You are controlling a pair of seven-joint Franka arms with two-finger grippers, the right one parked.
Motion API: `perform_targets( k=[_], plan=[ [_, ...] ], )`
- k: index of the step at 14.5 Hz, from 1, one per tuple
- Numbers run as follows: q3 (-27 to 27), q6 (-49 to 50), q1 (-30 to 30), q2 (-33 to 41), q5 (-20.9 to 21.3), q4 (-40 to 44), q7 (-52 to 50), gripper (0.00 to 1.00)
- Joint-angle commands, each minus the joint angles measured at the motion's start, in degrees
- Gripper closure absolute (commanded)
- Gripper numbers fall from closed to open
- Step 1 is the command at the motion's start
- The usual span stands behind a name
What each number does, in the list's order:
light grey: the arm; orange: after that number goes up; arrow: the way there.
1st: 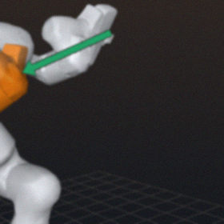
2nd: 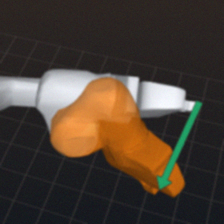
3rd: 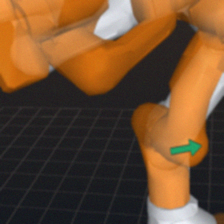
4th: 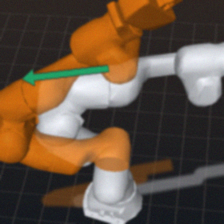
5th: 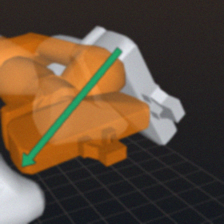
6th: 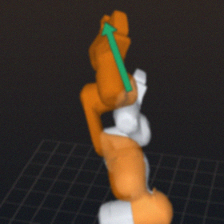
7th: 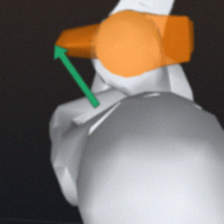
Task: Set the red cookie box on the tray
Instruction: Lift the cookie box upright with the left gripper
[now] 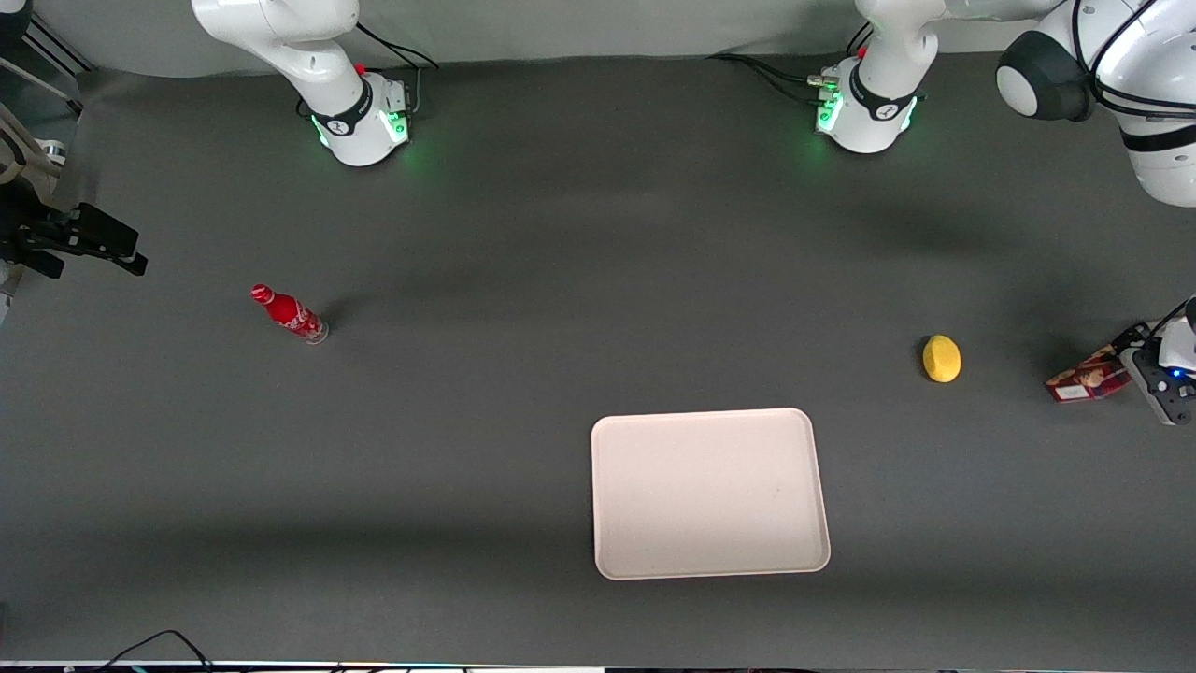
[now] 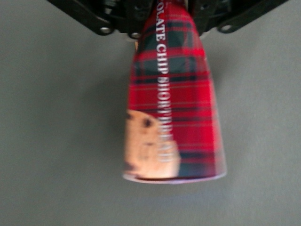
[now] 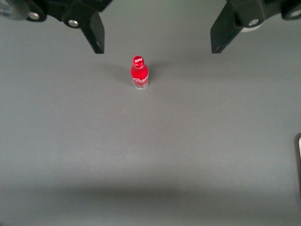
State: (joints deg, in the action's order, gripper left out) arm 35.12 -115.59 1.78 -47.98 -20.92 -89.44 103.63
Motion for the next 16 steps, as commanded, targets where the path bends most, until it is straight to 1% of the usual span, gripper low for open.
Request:
perform_targets(
  k=[1, 3, 5, 7, 10, 11, 13, 16],
  plan=[
    [1.6, 10.4, -0.9, 0.3, 0.2, 6.2, -4.8, 1.00],
    [2.4, 19.5, -1.3, 0.8, 1.8, 12.1, -10.3, 1.00],
    [2.3, 29.3, -1.4, 2.2, 3.2, 18.6, -18.8, 1.00],
    [2.1, 38.3, -2.5, 3.7, 4.2, 24.5, -29.0, 1.00],
    [0.5, 49.6, -4.6, 5.8, 4.1, 31.6, -47.9, 1.00],
    [-1.7, 51.5, -5.1, 7.2, 4.1, 32.5, -55.4, 1.00],
    [-9.8, 52.1, -5.4, 10.6, 4.5, 32.6, -70.9, 1.00],
    [-21.5, 50.9, -5.4, 12.1, 6.1, 32.7, -90.7, 1.00]
  ],
)
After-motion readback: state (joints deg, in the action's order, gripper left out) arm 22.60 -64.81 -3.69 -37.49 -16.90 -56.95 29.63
